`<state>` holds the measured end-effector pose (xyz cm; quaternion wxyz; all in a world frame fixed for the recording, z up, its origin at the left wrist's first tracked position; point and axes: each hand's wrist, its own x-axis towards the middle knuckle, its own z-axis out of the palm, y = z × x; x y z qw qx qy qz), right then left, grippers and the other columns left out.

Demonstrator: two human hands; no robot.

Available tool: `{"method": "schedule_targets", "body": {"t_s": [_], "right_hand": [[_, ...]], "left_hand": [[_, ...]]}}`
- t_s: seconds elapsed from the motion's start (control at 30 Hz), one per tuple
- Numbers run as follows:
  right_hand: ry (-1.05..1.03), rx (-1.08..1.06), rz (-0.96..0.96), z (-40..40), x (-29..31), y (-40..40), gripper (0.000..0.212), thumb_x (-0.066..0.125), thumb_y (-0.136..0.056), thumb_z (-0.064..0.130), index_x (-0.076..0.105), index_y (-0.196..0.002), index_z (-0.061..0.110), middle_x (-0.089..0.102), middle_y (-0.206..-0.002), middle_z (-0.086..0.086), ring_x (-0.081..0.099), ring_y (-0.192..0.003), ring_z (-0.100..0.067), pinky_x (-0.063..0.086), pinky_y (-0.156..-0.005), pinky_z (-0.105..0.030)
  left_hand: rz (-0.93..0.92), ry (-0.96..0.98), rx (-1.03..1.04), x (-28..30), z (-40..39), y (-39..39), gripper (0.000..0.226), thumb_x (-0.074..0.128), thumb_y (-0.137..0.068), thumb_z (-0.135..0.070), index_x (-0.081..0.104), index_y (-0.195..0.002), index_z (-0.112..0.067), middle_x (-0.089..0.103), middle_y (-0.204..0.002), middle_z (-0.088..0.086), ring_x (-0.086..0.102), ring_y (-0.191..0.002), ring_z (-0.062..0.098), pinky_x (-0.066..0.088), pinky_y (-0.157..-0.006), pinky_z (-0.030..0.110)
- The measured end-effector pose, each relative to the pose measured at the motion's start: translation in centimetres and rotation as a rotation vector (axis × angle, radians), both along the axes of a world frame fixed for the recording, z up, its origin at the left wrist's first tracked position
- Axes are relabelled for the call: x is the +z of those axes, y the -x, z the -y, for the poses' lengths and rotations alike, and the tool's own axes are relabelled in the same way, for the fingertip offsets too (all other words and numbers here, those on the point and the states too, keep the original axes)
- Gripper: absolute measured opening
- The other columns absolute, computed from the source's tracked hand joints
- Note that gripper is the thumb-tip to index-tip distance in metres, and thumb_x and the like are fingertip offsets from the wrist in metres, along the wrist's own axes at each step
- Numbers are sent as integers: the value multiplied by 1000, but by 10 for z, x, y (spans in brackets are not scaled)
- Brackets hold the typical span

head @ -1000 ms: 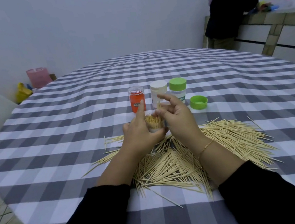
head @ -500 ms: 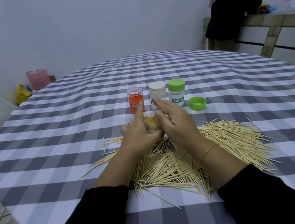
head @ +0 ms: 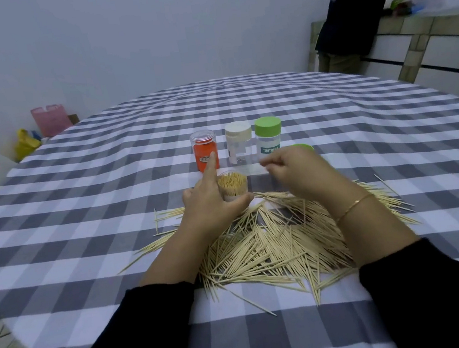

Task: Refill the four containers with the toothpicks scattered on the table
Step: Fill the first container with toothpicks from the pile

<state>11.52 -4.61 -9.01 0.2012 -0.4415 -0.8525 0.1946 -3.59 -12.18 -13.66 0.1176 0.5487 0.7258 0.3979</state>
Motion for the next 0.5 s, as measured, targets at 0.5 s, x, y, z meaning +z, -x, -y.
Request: {"method": "schedule_targets", "body": {"t_s": [0.5], "right_hand": [[140, -79, 649, -22, -11, -27, 30, 73, -77, 41, 61, -92, 17, 55, -82, 1, 55, -92, -25, 39, -84, -35]], "left_hand": [[29, 75, -2, 8, 6, -4, 98, 69, -85, -43, 2, -154, -29, 50, -138, 1, 33, -125, 19, 16, -110, 38]]}}
